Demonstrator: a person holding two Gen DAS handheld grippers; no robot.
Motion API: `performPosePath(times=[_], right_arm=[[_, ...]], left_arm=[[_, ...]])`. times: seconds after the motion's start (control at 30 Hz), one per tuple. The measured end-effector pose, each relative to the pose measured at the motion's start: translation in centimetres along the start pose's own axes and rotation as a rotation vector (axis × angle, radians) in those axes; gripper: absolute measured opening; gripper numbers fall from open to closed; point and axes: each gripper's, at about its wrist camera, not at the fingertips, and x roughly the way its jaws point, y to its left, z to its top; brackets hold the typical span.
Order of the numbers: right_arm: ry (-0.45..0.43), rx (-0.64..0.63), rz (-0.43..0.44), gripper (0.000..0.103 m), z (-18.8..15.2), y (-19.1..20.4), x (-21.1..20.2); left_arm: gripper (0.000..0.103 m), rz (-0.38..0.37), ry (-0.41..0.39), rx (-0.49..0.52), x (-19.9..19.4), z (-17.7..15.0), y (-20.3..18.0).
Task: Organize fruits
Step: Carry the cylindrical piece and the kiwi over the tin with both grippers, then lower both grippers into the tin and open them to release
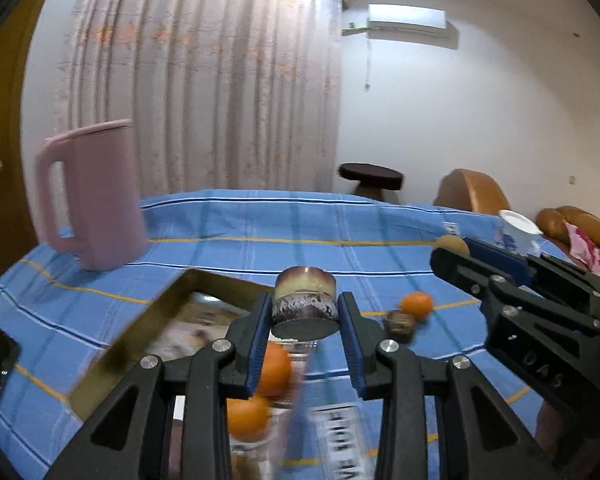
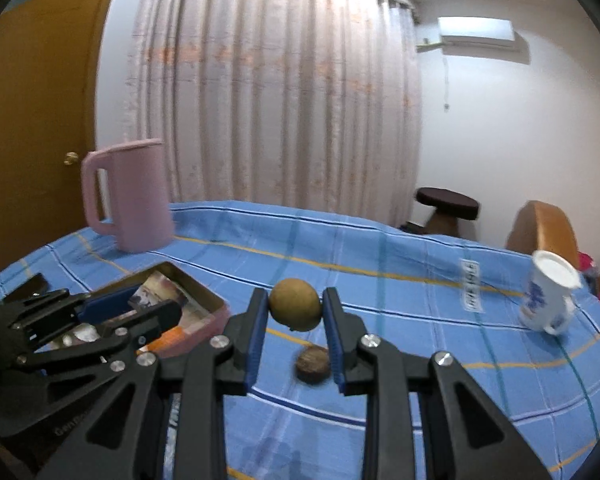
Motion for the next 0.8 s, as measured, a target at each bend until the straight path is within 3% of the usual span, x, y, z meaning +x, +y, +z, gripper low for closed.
performPosePath(times=[0.3, 0.57, 0.8], right_arm=[[0.052, -0.042, 0.156, 0.031, 0.5, 6.2, 3.3], [0.136, -0.076, 0.248, 0.031, -1.0, 9.6, 5.9], [0.197, -0.127, 0.277, 0.031, -2.4, 11.6, 7.0]], left_arm=[[0.036, 0.147, 0.050, -0.062, 0.0, -0.2, 7.0], [0.036, 0.192, 0.110, -0.082, 0.7, -1.8, 9.7], [0.036, 0.202, 0.156, -0.078, 1.1, -2.8, 10.1]])
